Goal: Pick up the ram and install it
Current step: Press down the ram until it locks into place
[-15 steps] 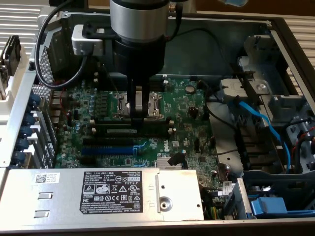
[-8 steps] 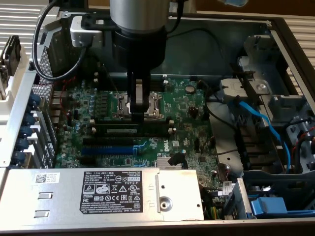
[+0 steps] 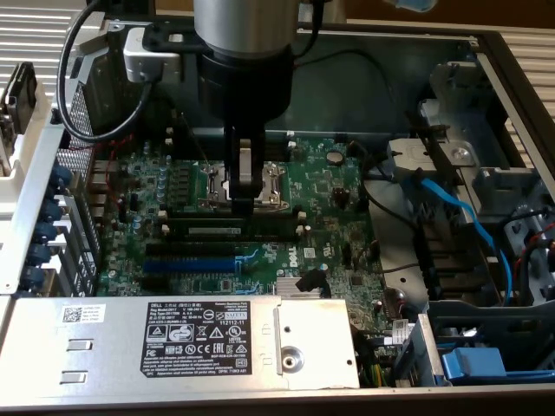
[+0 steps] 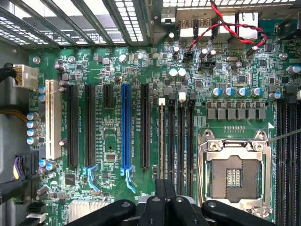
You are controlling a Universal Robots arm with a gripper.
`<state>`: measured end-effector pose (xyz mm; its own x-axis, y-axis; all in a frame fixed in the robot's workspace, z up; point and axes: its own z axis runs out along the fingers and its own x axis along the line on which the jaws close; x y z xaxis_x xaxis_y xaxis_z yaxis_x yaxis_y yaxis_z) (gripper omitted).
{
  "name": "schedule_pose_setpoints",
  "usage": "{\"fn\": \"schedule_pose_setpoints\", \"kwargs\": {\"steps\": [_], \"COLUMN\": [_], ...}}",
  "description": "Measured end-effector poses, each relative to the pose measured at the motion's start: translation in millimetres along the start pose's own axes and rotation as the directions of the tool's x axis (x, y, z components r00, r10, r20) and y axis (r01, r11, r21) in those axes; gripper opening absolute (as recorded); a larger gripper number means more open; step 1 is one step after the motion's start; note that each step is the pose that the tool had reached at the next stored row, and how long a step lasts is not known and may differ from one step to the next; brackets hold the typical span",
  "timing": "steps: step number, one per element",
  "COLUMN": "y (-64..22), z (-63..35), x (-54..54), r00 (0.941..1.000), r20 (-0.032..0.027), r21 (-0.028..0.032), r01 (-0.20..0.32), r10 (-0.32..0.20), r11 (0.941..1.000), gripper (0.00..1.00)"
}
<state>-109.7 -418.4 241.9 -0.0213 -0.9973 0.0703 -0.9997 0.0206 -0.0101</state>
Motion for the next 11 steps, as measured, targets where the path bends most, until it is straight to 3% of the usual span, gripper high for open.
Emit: {"fn": "schedule_pose_setpoints", "kwargs": {"steps": [6, 11], "y": [0.0, 0.0], "z": [0.0, 0.1], "x": [0.0, 0.0], "r00": [0.9975, 0.9904], "r20": [0.0021, 0.004], "r21": [-0.0051, -0.0102], "r01": [-0.07, -0.138], "r10": [0.07, 0.138], "r11": [0.9975, 0.9904], "gripper": [0.1, 0.1]}}
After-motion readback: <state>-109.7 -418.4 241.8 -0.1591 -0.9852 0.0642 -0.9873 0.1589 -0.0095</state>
